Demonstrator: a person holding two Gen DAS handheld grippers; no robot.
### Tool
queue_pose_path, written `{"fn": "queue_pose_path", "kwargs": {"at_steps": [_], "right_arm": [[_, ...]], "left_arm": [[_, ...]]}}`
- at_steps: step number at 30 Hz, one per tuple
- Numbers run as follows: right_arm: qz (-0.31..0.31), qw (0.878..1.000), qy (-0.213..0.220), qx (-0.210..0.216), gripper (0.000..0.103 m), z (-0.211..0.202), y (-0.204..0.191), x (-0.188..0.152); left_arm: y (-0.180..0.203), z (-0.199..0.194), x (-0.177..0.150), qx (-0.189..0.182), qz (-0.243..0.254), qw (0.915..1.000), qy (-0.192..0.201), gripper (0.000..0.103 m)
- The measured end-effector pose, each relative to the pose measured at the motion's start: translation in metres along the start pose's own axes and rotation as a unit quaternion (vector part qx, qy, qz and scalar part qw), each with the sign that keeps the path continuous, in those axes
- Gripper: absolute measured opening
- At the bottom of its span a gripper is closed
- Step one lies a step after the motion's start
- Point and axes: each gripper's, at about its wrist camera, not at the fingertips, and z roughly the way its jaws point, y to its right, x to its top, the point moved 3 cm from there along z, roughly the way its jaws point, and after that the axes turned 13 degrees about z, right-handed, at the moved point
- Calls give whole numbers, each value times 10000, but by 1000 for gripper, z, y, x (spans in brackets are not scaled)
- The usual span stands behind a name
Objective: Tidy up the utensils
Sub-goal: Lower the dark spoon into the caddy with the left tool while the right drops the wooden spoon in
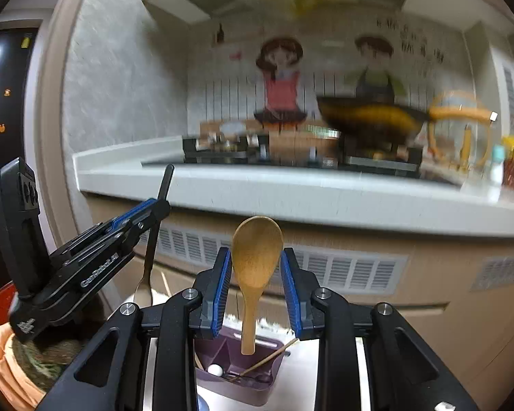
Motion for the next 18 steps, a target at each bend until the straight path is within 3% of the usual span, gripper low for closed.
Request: {"fn": "queue_pose_path", "kwargs": {"at_steps": [8,14,18], "right_arm": [[129,9935,-1134,37,27,86,18,-64],[220,9815,-1901,-16,27,121,28,-115],[179,9764,-2153,-30,28,123,30,-135]], "left_arm": [[-15,61,-84,219,-158,9972,-696,12],[-16,72,-119,94,-348,9933,-1098,12],[-10,63,-134,34,-355,9891,-1426,12]]}}
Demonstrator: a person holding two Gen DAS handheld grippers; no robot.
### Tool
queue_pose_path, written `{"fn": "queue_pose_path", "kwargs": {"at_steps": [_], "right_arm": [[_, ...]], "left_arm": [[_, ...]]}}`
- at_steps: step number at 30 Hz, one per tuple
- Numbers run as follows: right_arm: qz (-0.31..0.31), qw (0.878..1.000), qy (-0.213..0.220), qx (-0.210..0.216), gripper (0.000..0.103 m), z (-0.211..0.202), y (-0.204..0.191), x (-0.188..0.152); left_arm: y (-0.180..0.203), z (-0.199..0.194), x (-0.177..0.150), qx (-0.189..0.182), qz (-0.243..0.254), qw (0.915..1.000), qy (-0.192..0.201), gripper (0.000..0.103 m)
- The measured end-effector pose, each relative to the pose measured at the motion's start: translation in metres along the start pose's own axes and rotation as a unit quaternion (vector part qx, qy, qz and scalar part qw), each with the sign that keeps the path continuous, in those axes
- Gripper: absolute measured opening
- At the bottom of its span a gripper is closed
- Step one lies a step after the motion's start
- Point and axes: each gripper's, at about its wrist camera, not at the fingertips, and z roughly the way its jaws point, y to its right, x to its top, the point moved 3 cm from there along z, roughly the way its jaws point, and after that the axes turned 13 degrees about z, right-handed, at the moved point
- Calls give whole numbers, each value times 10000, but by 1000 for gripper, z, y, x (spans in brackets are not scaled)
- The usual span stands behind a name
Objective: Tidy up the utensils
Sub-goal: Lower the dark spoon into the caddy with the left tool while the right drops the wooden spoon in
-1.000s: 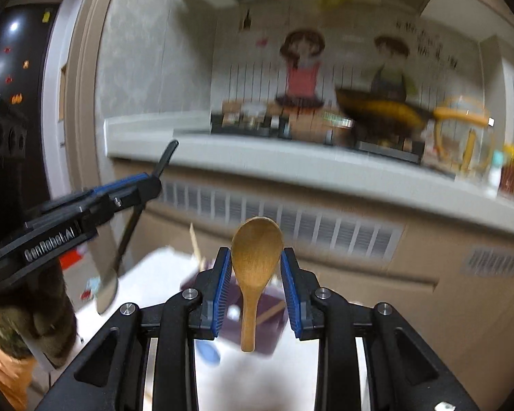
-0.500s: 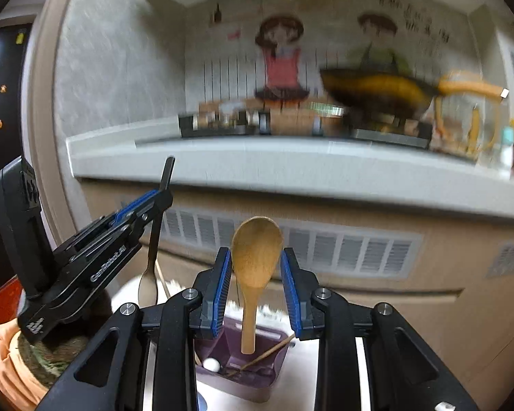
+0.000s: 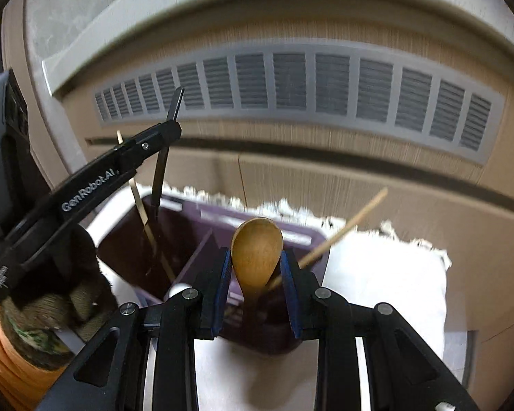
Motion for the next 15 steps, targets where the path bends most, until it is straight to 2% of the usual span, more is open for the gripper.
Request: {"fn": "queue_pose_path", "kwargs": {"at_steps": [5,9,12,14,15], "right_arm": [[-104,9998,-143,-76,29,-3,2,-15],[-250,9994,-31,-239,31,-22,3,-22],[-356,9988,16,-335,31,-40,1,-27],[-423,9986,-23,-320,31,-49,0,-33],[-466,9985,-99,-261,31,-53,-3,-38]], "left_arm": [[0,-2,-20,7,-102,9991,-422,14],[-8,-15,-25,-11,-336,9974,-642,19],[-21,-36,-27,97,-496,9965,-659,28],[-31,-54,-30,212,-586,9954,-731,42],[-36,-63,-34,311,-620,9944,-801,45]]}}
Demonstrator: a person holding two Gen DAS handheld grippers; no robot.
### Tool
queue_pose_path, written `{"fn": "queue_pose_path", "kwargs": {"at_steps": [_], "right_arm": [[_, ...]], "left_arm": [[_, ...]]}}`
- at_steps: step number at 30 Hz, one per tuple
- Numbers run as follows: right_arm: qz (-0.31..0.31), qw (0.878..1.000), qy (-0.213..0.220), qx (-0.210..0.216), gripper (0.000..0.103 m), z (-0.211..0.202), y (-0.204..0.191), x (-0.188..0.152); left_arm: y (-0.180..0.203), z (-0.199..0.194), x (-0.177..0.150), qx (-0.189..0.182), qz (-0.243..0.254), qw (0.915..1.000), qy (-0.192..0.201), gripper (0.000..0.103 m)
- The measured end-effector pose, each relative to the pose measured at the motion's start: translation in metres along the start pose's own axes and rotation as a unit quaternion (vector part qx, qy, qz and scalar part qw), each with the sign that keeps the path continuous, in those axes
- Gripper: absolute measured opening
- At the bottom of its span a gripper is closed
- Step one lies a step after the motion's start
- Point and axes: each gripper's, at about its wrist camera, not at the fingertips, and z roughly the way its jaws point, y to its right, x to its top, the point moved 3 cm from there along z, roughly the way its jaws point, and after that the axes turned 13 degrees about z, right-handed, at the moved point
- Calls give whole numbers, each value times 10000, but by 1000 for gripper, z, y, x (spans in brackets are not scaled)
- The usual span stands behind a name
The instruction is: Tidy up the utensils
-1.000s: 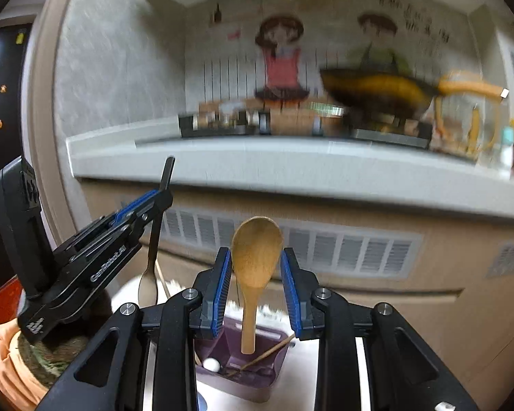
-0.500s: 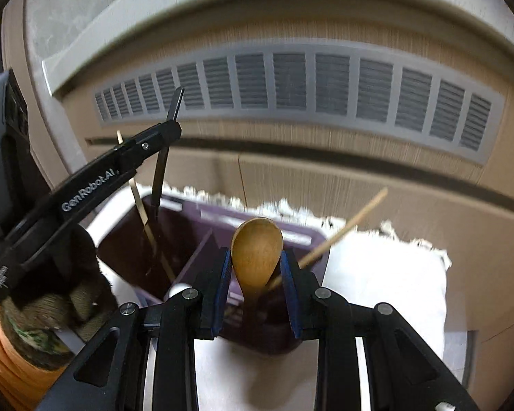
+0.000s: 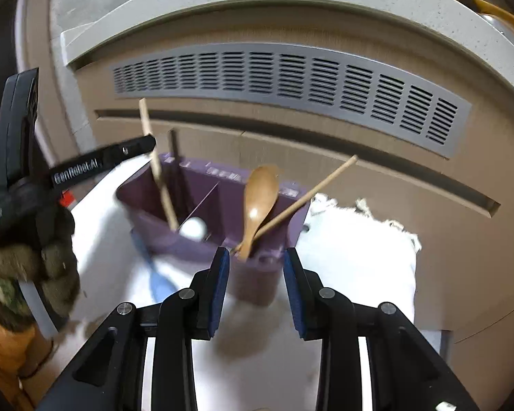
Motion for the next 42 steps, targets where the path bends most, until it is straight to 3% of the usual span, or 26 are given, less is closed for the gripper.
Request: {"fn": "queue_pose_path", "kwargs": {"at_steps": [1,5,9,14,20,26,31,38,40,42], "right_arm": [[-41,9999,-86,74,31,-1,-4,-5],[-283,9968,-644,383,36,19,-29,-33],[-376,9905,-1191,572,36,57,-51,-53],[-661,9884,-1305,402,36,91,-75,-59],[-671,9883,-1338,290,37,112,-83,-53],[-678,9878,-1347,388,32,97,-82,-56],[-579,9896,-1215,505,30,56,-70,-68],[-263,9939,-1008,351,28,-1,-26,-101],[-178,9957,-890,170,19,-16,0,-114],[-78,9962,-868,-1,19,-19,17,-123]], "left_arm": [[-6,-7,-5,86,-37,9999,-75,50],[-25,-26,-34,317,-125,9980,-538,53],[-30,-38,-70,227,49,9936,-1101,54],[-25,-57,-111,0,388,9865,-1590,64],[-23,-70,-133,-121,232,9840,-1764,66],[-8,-68,-136,-277,288,9824,-1827,66],[17,-68,-140,-584,566,9778,-1931,66],[74,-71,-152,-1403,1031,9612,-2141,66],[99,-75,-157,-1686,1389,9516,-2162,66],[121,-79,-164,-1857,1813,9416,-2144,66]]}}
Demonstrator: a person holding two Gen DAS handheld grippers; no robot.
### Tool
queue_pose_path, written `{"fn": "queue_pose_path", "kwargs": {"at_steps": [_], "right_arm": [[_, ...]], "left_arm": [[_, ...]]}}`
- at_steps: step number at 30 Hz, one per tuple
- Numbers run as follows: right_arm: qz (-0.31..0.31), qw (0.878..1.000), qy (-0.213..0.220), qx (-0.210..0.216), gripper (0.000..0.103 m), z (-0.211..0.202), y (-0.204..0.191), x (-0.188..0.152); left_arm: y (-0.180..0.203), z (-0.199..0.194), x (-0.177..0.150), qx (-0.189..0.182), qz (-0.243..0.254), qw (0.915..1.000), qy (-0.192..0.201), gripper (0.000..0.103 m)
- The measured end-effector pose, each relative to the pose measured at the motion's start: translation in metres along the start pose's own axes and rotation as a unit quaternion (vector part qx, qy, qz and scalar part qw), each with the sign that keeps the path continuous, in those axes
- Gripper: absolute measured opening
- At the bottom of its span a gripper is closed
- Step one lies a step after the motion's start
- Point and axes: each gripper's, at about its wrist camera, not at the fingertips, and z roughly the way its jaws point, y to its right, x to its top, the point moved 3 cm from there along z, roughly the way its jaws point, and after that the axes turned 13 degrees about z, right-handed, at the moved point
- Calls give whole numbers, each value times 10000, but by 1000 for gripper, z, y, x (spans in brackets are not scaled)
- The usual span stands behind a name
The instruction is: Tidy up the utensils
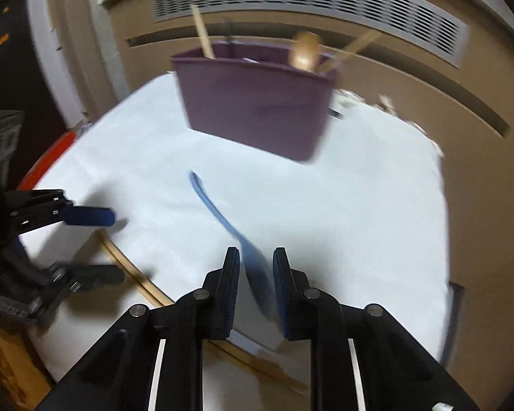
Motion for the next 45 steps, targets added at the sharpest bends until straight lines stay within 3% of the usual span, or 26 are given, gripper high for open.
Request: {"fn": "queue_pose_path", "kwargs": {"at_steps": [5,9,16,22,31,41,45], "right_arm": [[169,9998,-101,19,21,-7,23,-23],[-71,9999,-89,-60,30,-15,17,-40],[187,9995,-177,184,32,-31,24,-65],[211,9974,-497,479,32,-16,8,-77],[799,9899,-616,996,32,19,-5,-36],[539,9943,-551,739,35,60,-53,13],[619,9931,-627,779,48,67,-57,23]], "left_arm": [[38,17,4,37,869,9958,-298,66],[45,27,6,239,1169,9916,-495,66],[21,29,7,640,846,9922,-652,66],[20,15,-8,505,726,9936,-702,66],[31,0,-27,124,653,9951,-730,66],[27,-13,-33,-192,233,9978,-589,66],[27,-17,-33,-126,164,9983,-549,66]]}}
